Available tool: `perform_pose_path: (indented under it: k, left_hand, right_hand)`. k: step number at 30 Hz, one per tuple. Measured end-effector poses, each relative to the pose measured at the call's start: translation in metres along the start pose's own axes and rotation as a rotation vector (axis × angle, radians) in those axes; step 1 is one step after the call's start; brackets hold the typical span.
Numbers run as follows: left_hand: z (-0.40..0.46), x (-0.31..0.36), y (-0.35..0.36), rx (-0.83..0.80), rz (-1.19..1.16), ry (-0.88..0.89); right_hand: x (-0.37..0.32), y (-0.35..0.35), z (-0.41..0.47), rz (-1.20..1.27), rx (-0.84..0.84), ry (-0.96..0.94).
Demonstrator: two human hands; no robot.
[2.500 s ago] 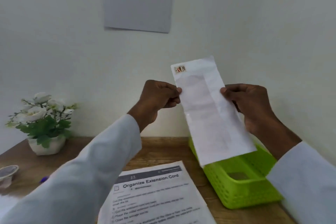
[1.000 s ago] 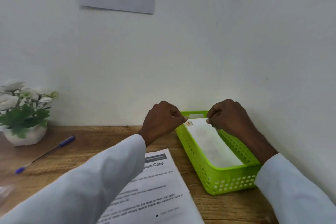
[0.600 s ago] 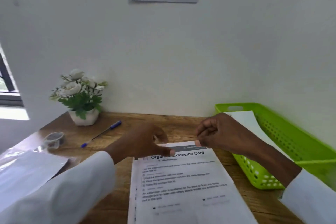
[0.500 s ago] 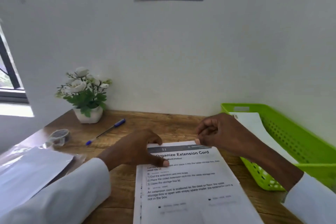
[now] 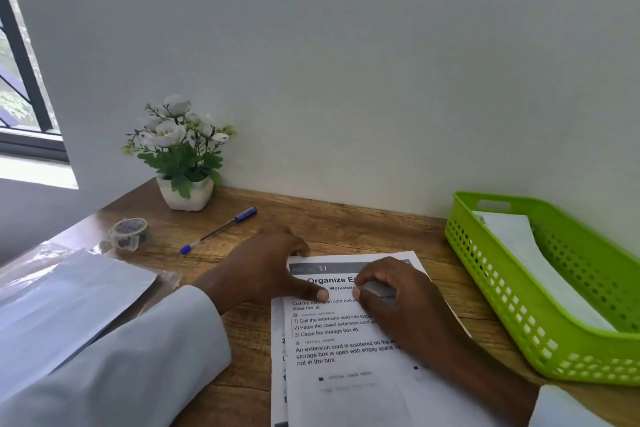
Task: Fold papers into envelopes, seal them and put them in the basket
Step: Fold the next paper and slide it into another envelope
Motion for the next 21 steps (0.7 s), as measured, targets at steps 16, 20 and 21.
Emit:
perform_pose_path:
  k: [16, 20, 21]
  left_hand:
    - [-0.003, -0.033, -0.008, 0.292, -0.301, -0.195]
    - [-0.005, -0.034, -0.010, 0.308, -0.331, -0.187]
    - [-0.006, -0.031, -0.011, 0.326, -0.303, -0.164]
  right_hand:
    - [-0.001, 0.022, 0.031, 0.044, 0.070, 0.147]
    - [0.003, 0.023, 0.032, 0.080, 0.072, 0.172]
    - [0.003, 0.023, 0.032, 0.093, 0.070, 0.176]
Point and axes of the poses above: each hand's wrist, its own z-axis towards the middle knuckle, its own y-axis out of the palm, x = y × z, the point moved 7 cm from there along z, towards the middle knuckle, and after that the axes turned 2 degrees about y, right-handed, at the moved point
